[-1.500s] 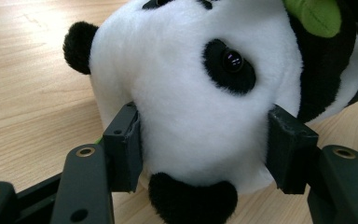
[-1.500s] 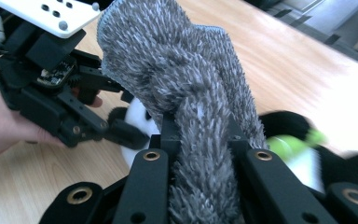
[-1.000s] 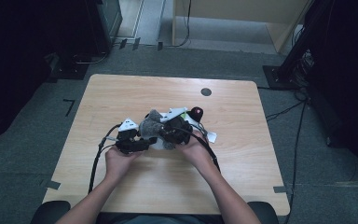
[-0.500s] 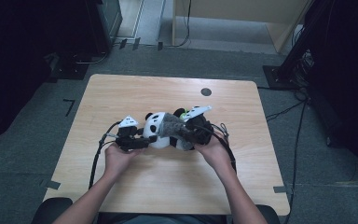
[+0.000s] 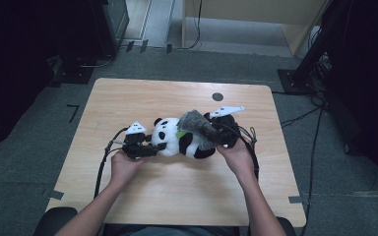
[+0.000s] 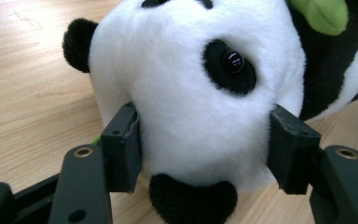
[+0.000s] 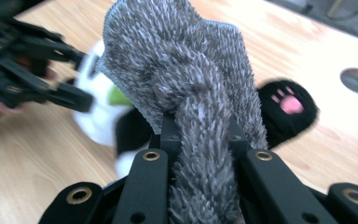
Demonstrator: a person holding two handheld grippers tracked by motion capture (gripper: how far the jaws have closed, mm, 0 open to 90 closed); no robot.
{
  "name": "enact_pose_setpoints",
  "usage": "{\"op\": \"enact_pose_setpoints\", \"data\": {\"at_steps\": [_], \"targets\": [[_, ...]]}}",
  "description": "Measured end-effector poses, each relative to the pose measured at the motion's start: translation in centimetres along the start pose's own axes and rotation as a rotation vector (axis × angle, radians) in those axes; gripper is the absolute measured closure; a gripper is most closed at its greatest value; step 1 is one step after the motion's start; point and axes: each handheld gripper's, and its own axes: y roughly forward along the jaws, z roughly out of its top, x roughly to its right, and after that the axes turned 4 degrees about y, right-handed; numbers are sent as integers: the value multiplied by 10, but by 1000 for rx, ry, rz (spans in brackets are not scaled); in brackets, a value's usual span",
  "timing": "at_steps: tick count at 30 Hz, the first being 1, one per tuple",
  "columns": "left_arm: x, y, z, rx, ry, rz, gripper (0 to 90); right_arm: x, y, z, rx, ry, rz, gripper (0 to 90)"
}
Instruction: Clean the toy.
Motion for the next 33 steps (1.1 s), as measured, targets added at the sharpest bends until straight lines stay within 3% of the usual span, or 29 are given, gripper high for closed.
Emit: {"op": "enact_pose_setpoints", "data": {"at_steps": [7,10,12,14,18,21,24,33], "targets": [[0,0,1,-4,6,0,368,-36,6,7,35,-69,59,777],[0,0,2,-4,1,1,367,-51,22,1,13,-103,73,776],[0,0,2,-5,-1,1,366,-58,35,-5,-25,-131,57,776],[0,0,2,-6,-2,4,367,-60,46,-12,-49,-165,25,776],[-1,1,3,-11,-14,-1,369,-55,48,-23,12,-147,46,776],[0,1,4,-17,-13,1,372,-55,47,-34,33,-158,29,776],[0,1,4,-19,-12,1,374,-59,47,-42,23,-175,6,777],[1,2,3,-32,14,11,377,-64,54,-64,-5,-237,-4,777]]}}
